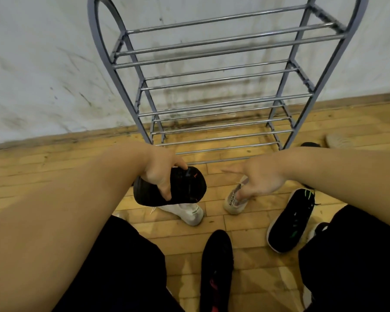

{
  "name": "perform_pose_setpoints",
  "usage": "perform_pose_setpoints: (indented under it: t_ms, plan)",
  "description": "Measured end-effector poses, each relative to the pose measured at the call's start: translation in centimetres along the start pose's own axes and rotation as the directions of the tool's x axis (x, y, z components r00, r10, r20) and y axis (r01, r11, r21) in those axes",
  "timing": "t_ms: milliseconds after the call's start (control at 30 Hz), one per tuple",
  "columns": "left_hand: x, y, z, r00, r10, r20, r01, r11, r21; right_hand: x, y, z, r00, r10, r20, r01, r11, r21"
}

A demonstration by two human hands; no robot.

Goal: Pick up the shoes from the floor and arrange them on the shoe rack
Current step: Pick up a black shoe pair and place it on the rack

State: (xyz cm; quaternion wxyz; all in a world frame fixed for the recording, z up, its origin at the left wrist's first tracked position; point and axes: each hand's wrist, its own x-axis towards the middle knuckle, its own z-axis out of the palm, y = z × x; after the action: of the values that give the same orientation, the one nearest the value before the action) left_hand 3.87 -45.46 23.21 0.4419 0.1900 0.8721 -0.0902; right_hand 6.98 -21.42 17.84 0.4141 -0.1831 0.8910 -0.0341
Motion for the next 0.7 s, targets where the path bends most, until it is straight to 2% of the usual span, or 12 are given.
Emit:
perform_pose_setpoints:
  t_ms: [100, 233, 333, 400, 467, 533, 600, 700]
  plan:
    - [-0.2, -0.3, -0.2, 1.000, 0.009, -0.020, -0.010, 0.999, -0.051, 0.8, -0.5, -0.2, 1.000, -0.005, -0.012, 0.005, 1.000, -0.013]
    - [-0.3, -0.7, -0.4, 0.991, 0.076, -0.112, -0.101, 0.964, -0.244, 0.2, 0.2, -1.7, 0.998, -0.008, -0.066, 0.010, 1.000, 0.022]
    - [-0.5, -0.4, -0.9, 0.957, 0.140, -0.256, -0.239, 0.878, -0.415, -2.0, 3.0, -4.5, 0.987, -0.001, -0.160, 0.017, 0.995, 0.098]
    - [-0.7, 1.0, -1.6, 0.901, 0.187, -0.392, -0.377, 0.785, -0.492, -4.9, 5.7, -6.6, 0.965, 0.043, -0.260, 0.007, 0.982, 0.188]
    - [-0.9, 3.8, -3.0, 0.824, 0.209, -0.527, -0.517, 0.660, -0.545, -8.7, 8.6, -7.7, 0.914, 0.122, -0.388, 0.016, 0.943, 0.333]
    - [-1.3, 7.8, -5.2, 0.742, 0.203, -0.639, -0.611, 0.596, -0.521, -12.8, 11.5, -7.3, 0.810, 0.235, -0.537, 0.042, 0.891, 0.453]
    - [-1.2, 12.8, -7.7, 0.667, 0.258, -0.699, -0.666, 0.628, -0.403, -16.6, 14.3, -5.3, 0.702, 0.368, -0.610, 0.072, 0.816, 0.574]
    - [-1.1, 21.7, -10.4, 0.609, 0.391, -0.690, -0.699, 0.676, -0.234, -21.8, 17.8, 0.1, 0.576, 0.552, -0.603, 0.102, 0.683, 0.723]
